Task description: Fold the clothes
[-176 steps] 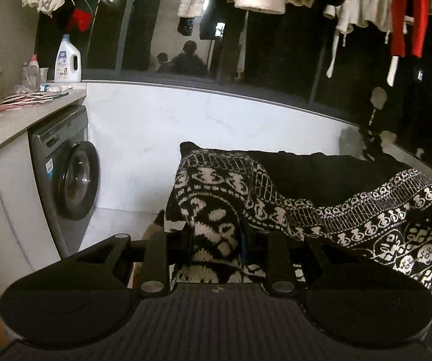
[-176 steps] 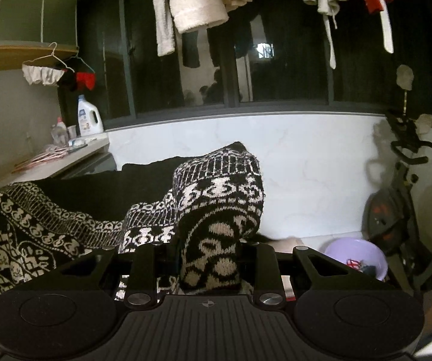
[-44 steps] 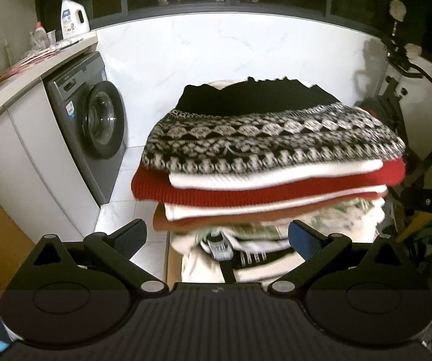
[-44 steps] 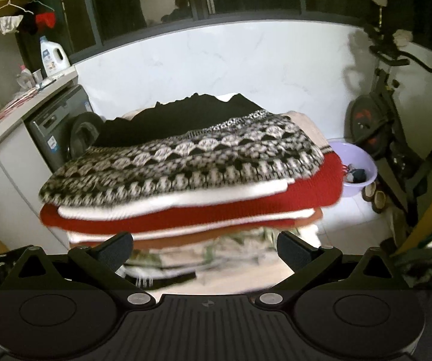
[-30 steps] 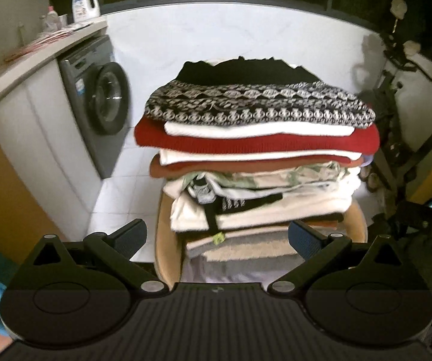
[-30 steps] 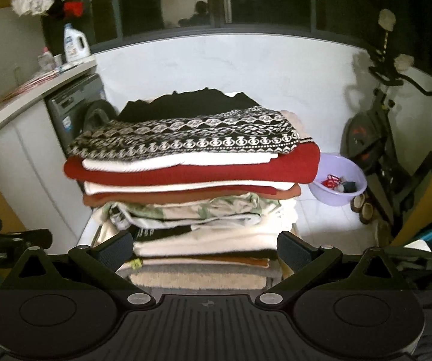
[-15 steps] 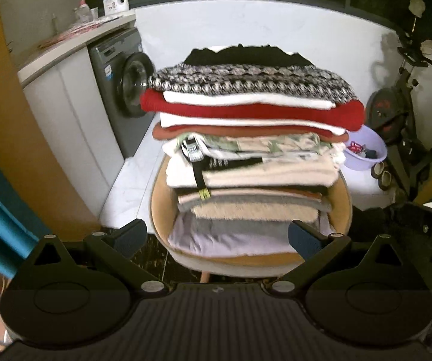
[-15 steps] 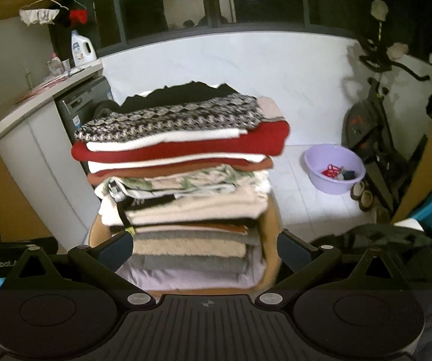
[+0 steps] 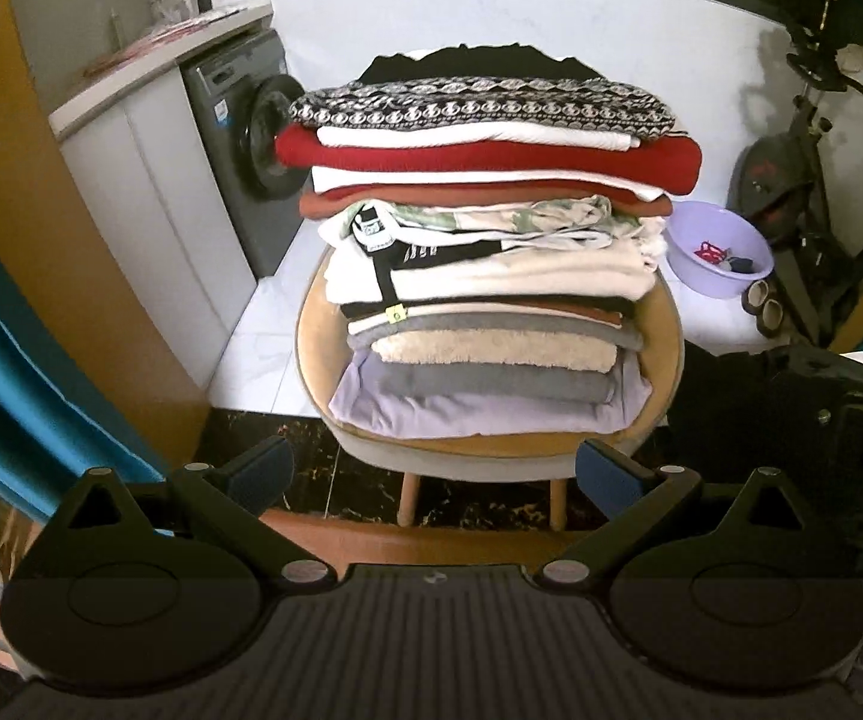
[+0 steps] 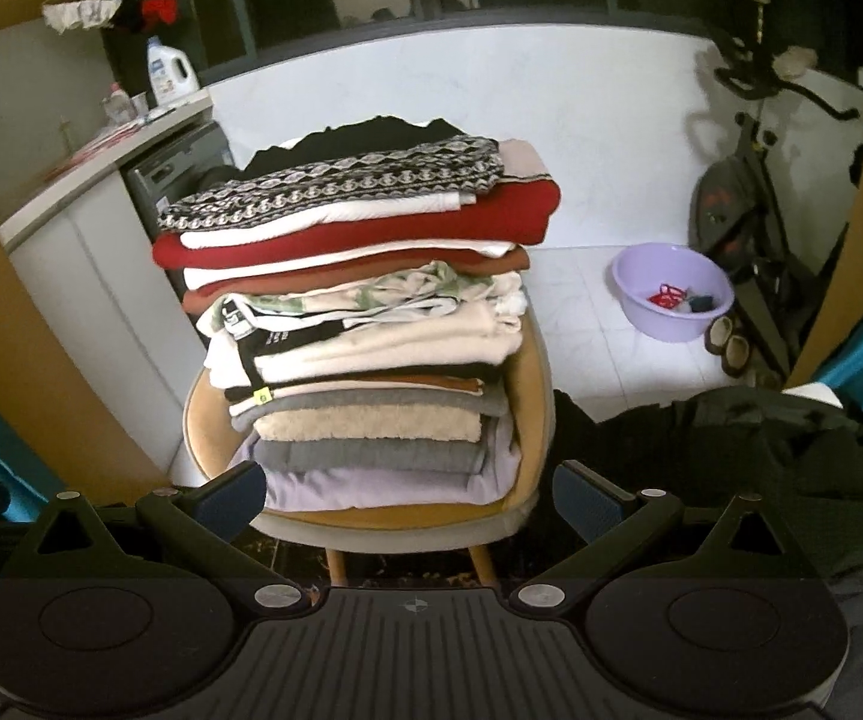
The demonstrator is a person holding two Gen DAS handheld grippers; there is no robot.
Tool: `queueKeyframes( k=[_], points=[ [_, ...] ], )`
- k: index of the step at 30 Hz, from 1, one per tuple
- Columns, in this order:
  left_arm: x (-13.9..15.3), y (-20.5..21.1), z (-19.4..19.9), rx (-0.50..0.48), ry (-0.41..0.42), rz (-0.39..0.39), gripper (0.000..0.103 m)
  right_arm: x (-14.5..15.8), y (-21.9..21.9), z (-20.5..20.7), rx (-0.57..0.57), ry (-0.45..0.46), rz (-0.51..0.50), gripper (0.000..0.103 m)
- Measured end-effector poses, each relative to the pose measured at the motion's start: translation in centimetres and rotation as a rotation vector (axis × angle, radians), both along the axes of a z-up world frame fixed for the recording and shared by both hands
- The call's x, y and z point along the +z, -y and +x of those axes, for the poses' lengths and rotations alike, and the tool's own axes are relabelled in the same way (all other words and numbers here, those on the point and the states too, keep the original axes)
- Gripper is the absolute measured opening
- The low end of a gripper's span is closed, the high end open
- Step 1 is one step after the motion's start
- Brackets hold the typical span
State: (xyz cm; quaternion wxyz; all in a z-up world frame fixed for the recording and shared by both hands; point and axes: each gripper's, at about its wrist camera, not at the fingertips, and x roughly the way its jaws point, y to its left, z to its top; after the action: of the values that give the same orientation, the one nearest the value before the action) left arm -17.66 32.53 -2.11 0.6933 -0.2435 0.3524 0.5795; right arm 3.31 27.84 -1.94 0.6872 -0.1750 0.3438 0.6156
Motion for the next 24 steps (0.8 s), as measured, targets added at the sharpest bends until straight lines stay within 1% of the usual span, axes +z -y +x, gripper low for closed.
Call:
queueKeyframes(
  k=[6, 9, 12, 16, 20, 24],
  points=[
    [0.0, 0.4, -1.4, 0.014, -0.030, 0.003, 0.102, 0.1, 0.5, -1.7, 0.006, -0.001, 0.008, 0.102],
    [-0.1, 0.2, -2.7, 0.022, -0.011, -0.014, 0.102, -0.1, 0.3, -2.6, 0.007, -0.014, -0.018, 0.102],
    [-0.2, -0.2, -3.7, 0.018, -0.005, -0.033, 0.102, 0.0, 0.3, -3.9, 0.002, -0.004, -0.028, 0.102],
    [0.0, -0.7, -5.0, 0.008, 0.011, -0.044, 0.102, 0.6, 0.6, -5.3, -0.008, 0.008, -0.009, 0.102],
    [0.5, -1.1, -6.1, 0.000, 0.022, -0.039, 0.102, 1.3, 1.0, -6.9, 0.000, 0.057, -0.003, 0.102],
    [0.5, -1.1, -7.1, -0.003, 0.031, -0.046, 0.102, 1.5, 1.2, -8.1, 0.005, 0.057, -0.004, 0.102]
  ],
)
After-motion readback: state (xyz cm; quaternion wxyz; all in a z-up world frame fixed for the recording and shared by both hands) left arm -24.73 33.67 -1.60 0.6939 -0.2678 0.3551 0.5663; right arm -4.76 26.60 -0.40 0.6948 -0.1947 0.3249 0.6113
